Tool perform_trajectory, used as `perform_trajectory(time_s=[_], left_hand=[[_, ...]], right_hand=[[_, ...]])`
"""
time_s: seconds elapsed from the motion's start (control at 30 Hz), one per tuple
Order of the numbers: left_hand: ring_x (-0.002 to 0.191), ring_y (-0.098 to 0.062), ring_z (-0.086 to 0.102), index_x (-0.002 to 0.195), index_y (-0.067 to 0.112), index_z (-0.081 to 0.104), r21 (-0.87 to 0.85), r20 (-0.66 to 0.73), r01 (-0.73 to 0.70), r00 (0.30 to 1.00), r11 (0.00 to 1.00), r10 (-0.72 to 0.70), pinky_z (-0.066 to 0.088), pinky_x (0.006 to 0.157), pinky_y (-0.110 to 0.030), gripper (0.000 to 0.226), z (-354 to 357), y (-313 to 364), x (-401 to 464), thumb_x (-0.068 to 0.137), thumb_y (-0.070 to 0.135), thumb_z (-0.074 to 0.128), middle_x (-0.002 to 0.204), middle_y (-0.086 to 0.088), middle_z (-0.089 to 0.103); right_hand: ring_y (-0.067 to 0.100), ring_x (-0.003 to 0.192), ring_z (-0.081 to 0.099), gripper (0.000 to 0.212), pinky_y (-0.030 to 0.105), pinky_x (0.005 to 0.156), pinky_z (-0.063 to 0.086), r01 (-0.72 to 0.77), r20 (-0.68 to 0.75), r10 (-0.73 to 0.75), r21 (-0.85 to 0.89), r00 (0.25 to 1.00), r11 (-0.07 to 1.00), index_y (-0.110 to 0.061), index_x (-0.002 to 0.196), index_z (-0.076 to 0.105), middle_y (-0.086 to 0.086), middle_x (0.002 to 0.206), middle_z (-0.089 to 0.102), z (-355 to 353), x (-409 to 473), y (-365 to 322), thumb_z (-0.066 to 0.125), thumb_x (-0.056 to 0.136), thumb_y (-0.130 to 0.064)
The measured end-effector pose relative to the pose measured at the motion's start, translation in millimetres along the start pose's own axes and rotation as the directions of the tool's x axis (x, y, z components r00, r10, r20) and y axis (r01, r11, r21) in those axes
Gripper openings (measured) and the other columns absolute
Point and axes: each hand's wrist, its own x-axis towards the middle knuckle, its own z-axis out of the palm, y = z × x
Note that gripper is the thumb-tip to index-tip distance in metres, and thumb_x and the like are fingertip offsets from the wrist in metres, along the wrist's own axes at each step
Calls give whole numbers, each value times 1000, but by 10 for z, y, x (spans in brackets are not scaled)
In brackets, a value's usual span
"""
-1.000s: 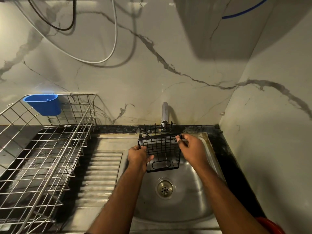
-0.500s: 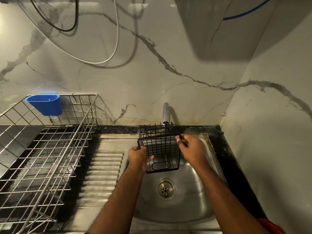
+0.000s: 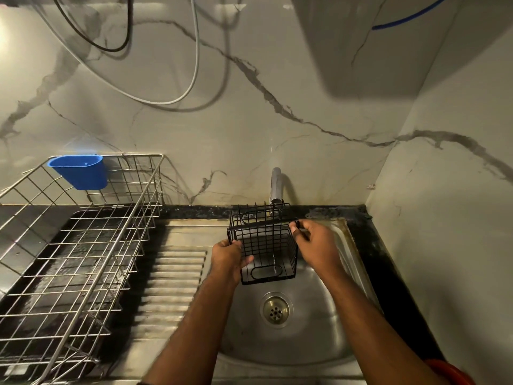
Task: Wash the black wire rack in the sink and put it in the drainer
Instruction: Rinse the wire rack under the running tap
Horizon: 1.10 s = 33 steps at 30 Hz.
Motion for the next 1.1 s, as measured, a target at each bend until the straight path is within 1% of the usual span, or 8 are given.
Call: perform_trajectory(time_s=[0.1,0.3,0.5,0.6,0.7,0.9,1.0,1.1], left_hand=[[81,-13,59,89,11,52,10,0,4,1000,1000,-4,62,52,-31,21,29,2,-6,104,-3,47,99,-7,58],[81,-13,60,89,10,52,-9,17,8,1000,1000,-7,62,62,-36,21,51,-20,-5,104,-4,46,96,-7,58],[82,-15,60,114,5,53,0,-7,10,1000,1000,-10,63,68,-37,12,34,-13,45,103,-1,50,101,-7,58],[81,-14,60,105,7,53,-4,-9,10,1000,1000,-10,63,66,-38,9,17,-26,55,104,-2,50,99,-7,59],[82,-14,60,106,7,53,-13,-14,9,1000,1000,-9,62,70,-39,11,1,-47,87,103,-2,50,102,-8,60],[84,-18,61,104,8,55,-24,-28,0,1000,1000,-1,62,70,-38,9,-21,-58,107,104,0,51,97,-7,60],[80,-16,61,90,11,54,-32,-34,-11,999,999,10,61,65,-36,17,-20,-56,106,104,0,51,93,-7,61],[80,-15,62,89,11,54,-25,-44,-3,999,1000,2,62,58,-34,19,-23,-45,105,103,-1,52,94,-7,61]], right_hand=[[9,85,67,32,27,73,57,-7,0,7,-3,1000,1000,-16,118,69,-2,96,72,-8,8,1,59,98,-39],[5,82,65,30,17,66,49,-4,-6,4,-8,1000,1000,-17,117,69,-4,93,71,-35,4,-6,59,98,-37],[6,81,64,28,18,64,50,6,5,-6,-52,1000,999,-18,117,68,-5,92,70,2,17,6,60,98,-36],[6,78,66,28,21,64,54,13,10,-12,-60,1000,998,-17,118,68,-3,91,71,25,19,25,61,97,-35],[6,76,67,26,22,65,56,11,25,-10,-38,1000,999,-18,116,69,-4,88,71,51,28,37,61,97,-33],[9,88,68,28,29,75,58,18,34,-19,5,999,1000,-18,117,69,-2,98,73,77,28,49,59,98,-36],[8,85,67,34,23,69,55,9,32,-8,-6,999,1000,-16,120,67,-1,98,72,94,43,50,58,98,-40],[9,87,67,34,22,69,54,12,31,-11,-5,999,1000,-16,120,67,0,99,72,92,43,35,58,97,-40]])
